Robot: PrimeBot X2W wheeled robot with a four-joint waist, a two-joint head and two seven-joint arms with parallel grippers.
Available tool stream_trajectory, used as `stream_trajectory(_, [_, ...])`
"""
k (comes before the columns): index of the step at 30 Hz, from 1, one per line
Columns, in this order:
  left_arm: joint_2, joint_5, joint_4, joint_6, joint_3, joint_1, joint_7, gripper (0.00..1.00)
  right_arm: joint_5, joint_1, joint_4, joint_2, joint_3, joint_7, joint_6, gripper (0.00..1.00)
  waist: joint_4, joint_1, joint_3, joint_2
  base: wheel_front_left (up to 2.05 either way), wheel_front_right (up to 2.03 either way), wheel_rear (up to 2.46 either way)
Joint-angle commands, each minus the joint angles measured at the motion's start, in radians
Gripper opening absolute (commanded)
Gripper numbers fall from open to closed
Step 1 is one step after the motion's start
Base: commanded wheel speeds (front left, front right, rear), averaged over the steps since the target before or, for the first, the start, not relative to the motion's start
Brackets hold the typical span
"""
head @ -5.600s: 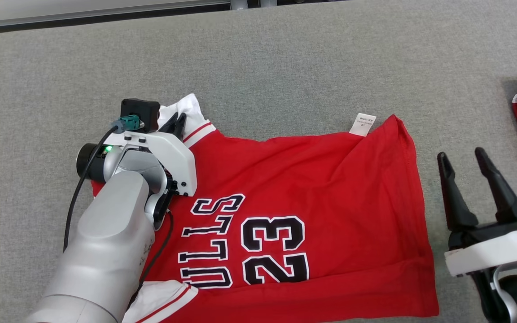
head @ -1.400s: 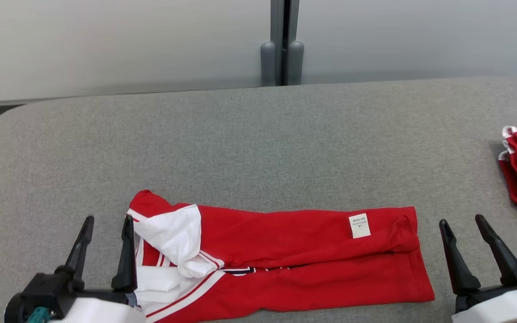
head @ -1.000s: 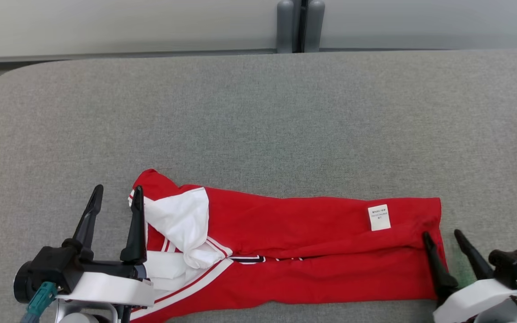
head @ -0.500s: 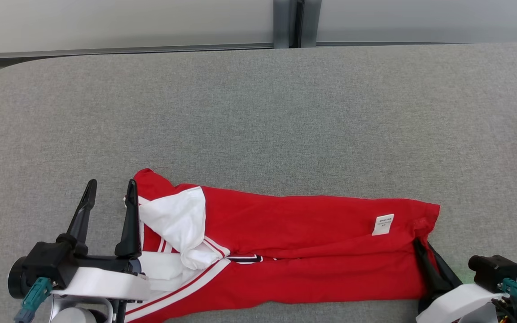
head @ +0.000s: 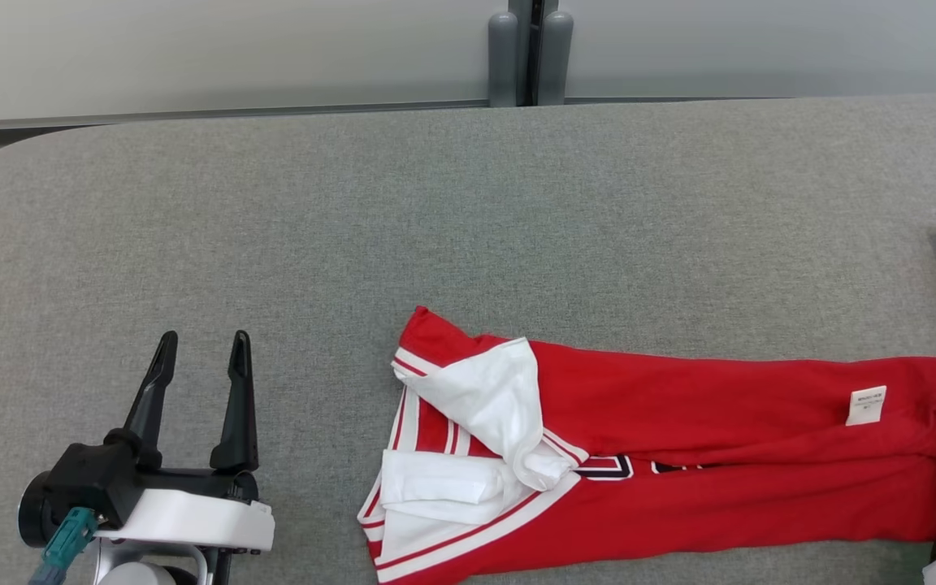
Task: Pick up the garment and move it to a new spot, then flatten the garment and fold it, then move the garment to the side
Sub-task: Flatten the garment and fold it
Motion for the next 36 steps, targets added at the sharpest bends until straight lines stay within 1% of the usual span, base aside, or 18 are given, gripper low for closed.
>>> stream_trajectory(1, [0.0, 0.007, 0.002, -0.004, 0.007, 0.008, -0.004, 1.0, -0.001, 0.006, -0.022, -0.005, -0.009, 0.011, -0.003, 0.0, -0.004, 0.0, -0.007, -0.0001, 0.0, 0.0, 0.0])
stream_trajectory(3, [-0.002, 0.009, 0.004, -0.005, 0.007, 0.008, -0.004, 1.0, 0.007, 0.007, -0.037, 0.002, -0.007, 0.023, -0.002, 0.0, -0.005, 0.0, -0.011, -0.0001, 0.0, 0.0, 0.0])
stream_trajectory(5, [-0.004, 0.012, 0.004, -0.008, 0.005, 0.008, -0.004, 1.0, 0.018, 0.008, -0.08, 0.019, 0.002, 0.058, -0.002, 0.0, -0.007, 0.0, -0.016, -0.0001, 0.0, 0.0, 0.0])
stream_trajectory(9, [-0.005, 0.013, 0.008, -0.012, 0.006, 0.011, -0.004, 1.0, -0.011, -0.01, -0.213, 0.061, 0.04, 0.151, -0.002, 0.0, -0.014, 0.0, -0.024, -0.0001, 0.0, 0.0, 0.0])
stream_trajectory(11, [-0.005, 0.012, 0.011, -0.014, 0.007, 0.011, -0.004, 1.0, -0.032, -0.027, -0.29, 0.095, 0.066, 0.198, -0.002, 0.0, -0.016, 0.0, -0.028, -0.0001, 0.0, 0.0, 0.0])
stream_trajectory(13, [-0.005, 0.011, 0.013, -0.015, 0.006, 0.008, -0.004, 1.0, -0.039, -0.049, -0.356, 0.143, 0.1, 0.245, -0.002, 0.0, -0.017, 0.0, -0.029, -0.0001, 0.0, 0.0, 0.0])
stream_trajectory(16, [-0.006, 0.013, 0.019, -0.018, -0.003, -0.008, -0.002, 1.0, -0.043, -0.091, -0.427, 0.22, 0.188, 0.297, -0.002, 0.0, -0.008, 0.0, -0.029, -0.0001, 0.0, 0.0, 0.0])
stream_trajectory(18, [-0.008, 0.014, 0.021, -0.02, -0.009, -0.017, 0.001, 1.0, -0.032, -0.12, -0.442, 0.262, 0.258, 0.315, -0.002, 0.0, 0.004, 0.0, -0.027, -0.0001, 0.0, 0.0, 0.0])
stream_trajectory(22, [-0.016, 0.015, 0.03, -0.025, -0.021, -0.032, 0.001, 1.0, 0.002, -0.176, -0.408, 0.326, 0.386, 0.313, -0.002, 0.0, 0.032, 0.0, -0.018, -0.0001, 0.0, 0.0, 0.0])
stream_trajectory(25, [-0.026, 0.014, 0.039, -0.032, -0.029, -0.045, 0.0, 1.0, 0.033, -0.21, -0.345, 0.352, 0.47, 0.294, -0.002, 0.0, 0.054, 0.0, -0.007, -0.0001, 0.0, 0.0, 0.0])
stream_trajectory(28, [-0.035, 0.015, 0.051, -0.041, -0.039, -0.064, 0.0, 1.0, 0.061, -0.243, -0.272, 0.362, 0.54, 0.27, -0.002, 0.0, 0.077, 0.0, 0.011, -0.0001, 0.0, 0.0, 0.0])
stream_trajectory(32, [-0.047, 0.016, 0.069, -0.052, -0.037, -0.083, -0.001, 1.0, 0.099, -0.284, -0.179, 0.37, 0.597, 0.221, -0.001, 0.0, 0.092, 0.0, 0.03, -0.0001, 0.0, 0.0, 0.0])
stream_trajectory(33, [-0.049, 0.017, 0.074, -0.054, -0.035, -0.087, -0.002, 1.0, 0.107, -0.297, -0.161, 0.371, 0.609, 0.206, -0.001, 0.09, 0.093, 0.0, 0.033, -0.0001, 0.0, 0.0, 0.0])
stream_trajectory(34, [-0.051, 0.018, 0.077, -0.056, -0.032, -0.09, -0.002, 1.0, 0.112, -0.309, -0.147, 0.371, 0.623, 0.191, -0.001, 0.44, 0.093, 0.0, 0.035, -0.0001, 0.0, 0.0, 0.0])
stream_trajectory(35, [-0.047, 0.024, 0.082, -0.056, -0.031, -0.094, -0.002, 1.0, 0.119, -0.321, -0.132, 0.372, 0.639, 0.178, -0.001, 0.98, 0.092, 0.0, 0.039, -0.0001, 0.0, 0.0, 0.0])
stream_trajectory(36, [-0.045, 0.028, 0.087, -0.059, -0.032, -0.098, -0.002, 1.0, 0.129, -0.332, -0.122, 0.372, 0.65, 0.159, -0.001, 1.0, 0.092, 0.0, 0.041, -0.0001, 0.0, 0.0, 0.0])
